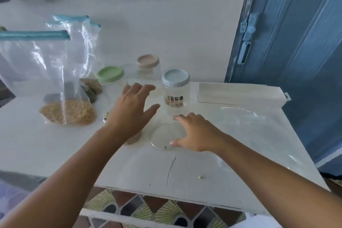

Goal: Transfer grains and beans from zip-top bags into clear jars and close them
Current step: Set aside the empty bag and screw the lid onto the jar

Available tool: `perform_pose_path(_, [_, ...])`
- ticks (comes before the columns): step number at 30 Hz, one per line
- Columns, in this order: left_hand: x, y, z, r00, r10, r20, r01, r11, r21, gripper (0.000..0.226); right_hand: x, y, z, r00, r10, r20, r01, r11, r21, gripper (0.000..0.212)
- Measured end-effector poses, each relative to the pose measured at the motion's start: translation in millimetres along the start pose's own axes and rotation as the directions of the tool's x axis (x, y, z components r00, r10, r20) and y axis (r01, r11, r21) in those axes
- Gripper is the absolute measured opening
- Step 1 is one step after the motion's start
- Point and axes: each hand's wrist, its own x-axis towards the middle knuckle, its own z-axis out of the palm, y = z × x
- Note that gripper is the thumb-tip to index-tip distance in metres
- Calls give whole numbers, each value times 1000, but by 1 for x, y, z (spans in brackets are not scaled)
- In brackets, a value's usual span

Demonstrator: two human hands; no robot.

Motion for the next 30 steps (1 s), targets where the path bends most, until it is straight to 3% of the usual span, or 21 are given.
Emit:
perform_pose_path(4, [-24,-53,-23,989,-138,-51,142,985,94,88,20,-25,17,995,46,83,-47,999,5,102])
perform_pose_path(8, [-41,-94,-30,947,-294,131,291,956,42,120,30,-32,25,989,104,109,-107,994,21,113])
perform_pose_path(12, [-46,-119,-26,905,-314,289,362,923,-131,139,30,-36,33,984,144,102,-146,989,19,124])
perform_pose_path(19, [-43,-129,-11,932,-205,298,307,883,-354,128,27,-41,37,980,186,74,-193,974,115,112])
perform_pose_path(26, [-38,-135,-10,928,-198,316,310,879,-363,137,24,-43,32,971,213,-105,-161,914,372,123])
perform_pose_path(30, [-38,-134,-10,927,-207,312,319,874,-367,137,18,-47,20,968,180,-176,-92,904,418,122])
